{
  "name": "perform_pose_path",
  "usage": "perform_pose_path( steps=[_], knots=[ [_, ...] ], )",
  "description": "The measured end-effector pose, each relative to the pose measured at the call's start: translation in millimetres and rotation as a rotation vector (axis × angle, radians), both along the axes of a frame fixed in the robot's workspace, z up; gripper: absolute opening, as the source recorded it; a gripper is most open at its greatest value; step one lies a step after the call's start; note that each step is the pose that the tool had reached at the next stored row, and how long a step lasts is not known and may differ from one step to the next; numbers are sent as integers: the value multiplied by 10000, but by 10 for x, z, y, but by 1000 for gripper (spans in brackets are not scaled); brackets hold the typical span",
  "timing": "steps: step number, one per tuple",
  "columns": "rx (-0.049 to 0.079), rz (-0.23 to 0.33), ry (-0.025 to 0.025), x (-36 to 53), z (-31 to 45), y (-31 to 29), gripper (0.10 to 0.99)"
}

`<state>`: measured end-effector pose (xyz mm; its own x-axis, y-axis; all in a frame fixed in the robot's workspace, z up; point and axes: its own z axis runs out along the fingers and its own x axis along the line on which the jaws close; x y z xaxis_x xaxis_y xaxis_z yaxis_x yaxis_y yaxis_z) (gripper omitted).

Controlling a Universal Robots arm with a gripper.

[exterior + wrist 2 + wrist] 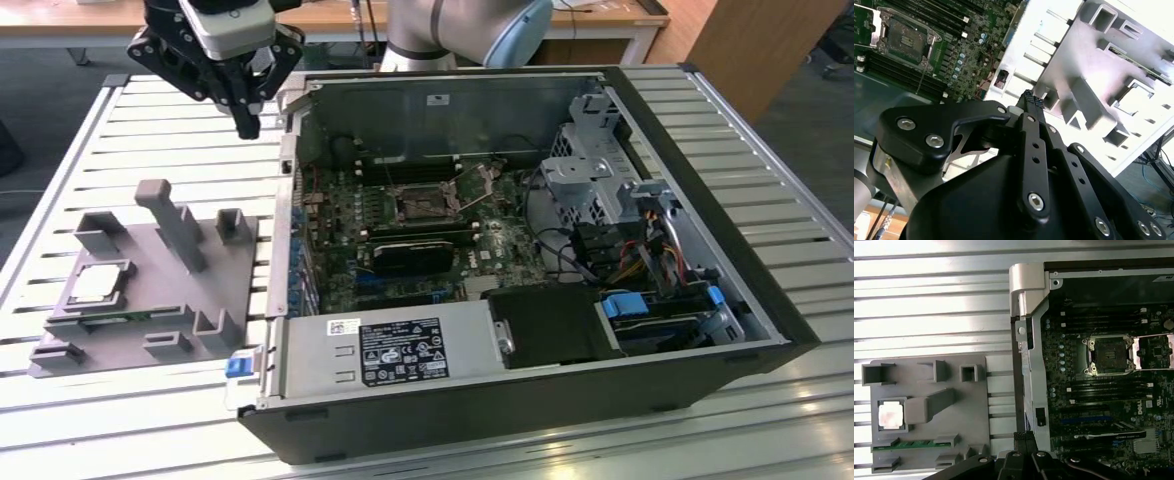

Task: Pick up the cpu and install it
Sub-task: 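Reach for the cpu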

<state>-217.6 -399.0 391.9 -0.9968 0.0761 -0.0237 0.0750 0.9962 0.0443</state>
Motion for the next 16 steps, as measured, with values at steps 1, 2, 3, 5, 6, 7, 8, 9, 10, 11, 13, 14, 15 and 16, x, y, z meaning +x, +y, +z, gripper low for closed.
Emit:
perform_pose_path(
  steps=[1,2,3,5,6,7,8,9,10,11,13,14,15,16],
  knots=[
    [-1,-1,1,-19,0,0,106],
    [0,-2,0,-37,-1,0,106],
    [0,-2,0,-56,-1,1,106],
    [0,-2,0,-94,-2,0,106],
    [0,-2,0,-114,-2,0,106],
    [-1,-1,1,-132,-2,0,106],
    [-1,-1,1,-151,-3,0,106],
    [0,-1,0,-169,-4,0,106],
    [-1,-1,1,-188,-4,0,106],
    [-1,0,1,-207,-4,0,106],
    [0,-2,0,-249,-6,0,106],
    [0,-2,1,-271,-7,0,106],
    [0,-2,0,-297,-8,-1,106],
    [0,-1,1,-323,-9,-2,106]
  ],
)
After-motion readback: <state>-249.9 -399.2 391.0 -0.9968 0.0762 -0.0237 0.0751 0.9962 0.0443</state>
